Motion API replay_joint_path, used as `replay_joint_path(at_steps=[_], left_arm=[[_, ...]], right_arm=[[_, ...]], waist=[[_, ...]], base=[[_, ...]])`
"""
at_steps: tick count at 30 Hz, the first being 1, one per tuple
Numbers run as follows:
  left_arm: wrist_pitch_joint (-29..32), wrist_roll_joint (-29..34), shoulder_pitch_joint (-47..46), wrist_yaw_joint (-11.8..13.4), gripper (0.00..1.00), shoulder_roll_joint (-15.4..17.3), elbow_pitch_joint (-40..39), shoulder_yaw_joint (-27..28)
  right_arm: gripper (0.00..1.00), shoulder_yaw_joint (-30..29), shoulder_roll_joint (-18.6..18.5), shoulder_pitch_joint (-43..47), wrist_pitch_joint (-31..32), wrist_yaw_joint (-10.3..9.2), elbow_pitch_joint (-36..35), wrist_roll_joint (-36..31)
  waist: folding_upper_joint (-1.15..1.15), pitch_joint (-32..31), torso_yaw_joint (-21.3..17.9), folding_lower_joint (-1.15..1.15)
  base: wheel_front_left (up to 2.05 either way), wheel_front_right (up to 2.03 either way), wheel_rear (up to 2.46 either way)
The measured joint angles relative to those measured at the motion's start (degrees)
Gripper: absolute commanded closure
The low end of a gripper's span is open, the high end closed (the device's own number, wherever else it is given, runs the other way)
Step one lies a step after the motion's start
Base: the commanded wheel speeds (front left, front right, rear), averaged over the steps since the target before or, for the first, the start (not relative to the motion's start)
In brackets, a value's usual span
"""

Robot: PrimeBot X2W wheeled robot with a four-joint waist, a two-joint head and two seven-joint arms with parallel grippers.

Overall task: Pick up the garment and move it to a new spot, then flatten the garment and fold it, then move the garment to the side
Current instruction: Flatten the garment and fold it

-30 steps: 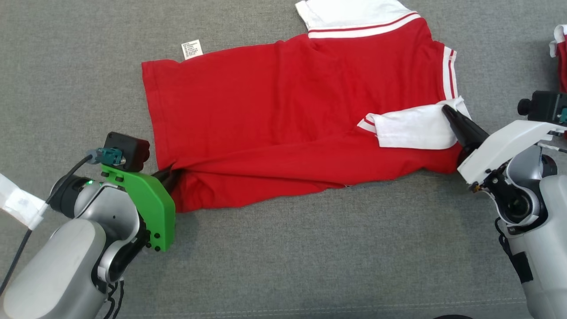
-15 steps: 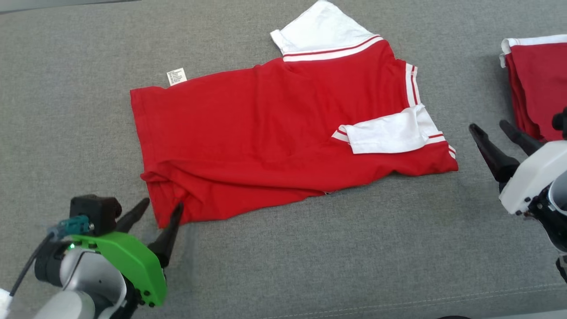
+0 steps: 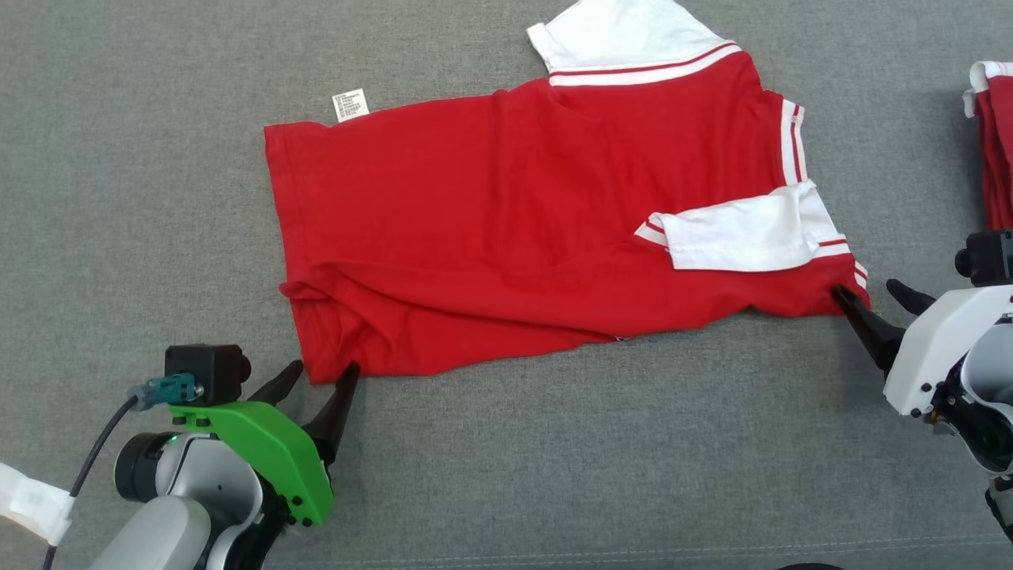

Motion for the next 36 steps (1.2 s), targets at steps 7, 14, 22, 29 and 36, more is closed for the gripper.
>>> replay_joint_path(at_steps=[7, 14, 22, 29, 36], left_arm=[[0.6, -1.7, -2.0, -1.7, 0.0, -2.0, 2.0, -1.0], [2.0, -3.6, -3.7, -4.6, 1.0, -3.1, 6.4, -1.6], [3.0, -5.6, -4.4, -7.3, 1.0, 1.3, 3.5, 0.6], [4.8, -8.8, 1.8, -6.6, 1.0, 6.4, -6.6, 2.8], [2.5, -9.5, 9.8, -5.2, 1.0, 6.1, -8.6, 1.9]], right_arm=[[0.0, 1.6, 0.1, -1.0, 1.7, 0.0, 1.1, 0.6], [1.0, 3.7, -0.5, -2.7, 3.0, -0.01, 1.8, 2.0], [1.0, 2.4, -2.4, -5.3, 8.7, 0.0, 1.7, 7.0], [1.0, -2.3, -3.2, -4.3, 18.5, 0.01, -0.9, 10.8], [1.0, -7.7, -2.0, 2.9, 24.2, 0.01, -4.2, 10.6]], waist=[[0.0, 0.4, 1.0, 0.0], [0.0, 0.4, 0.8, 0.0], [0.0, -1.6, 0.7, 0.0], [0.0, -3.8, 0.1, 0.0], [0.0, -4.1, -0.2, 0.0]], base=[[0.0, 0.0, 0.0], [0.0, 0.0, 0.0], [0.0, 0.0, 0.0], [0.0, 0.0, 0.0], [0.0, 0.0, 0.0]])
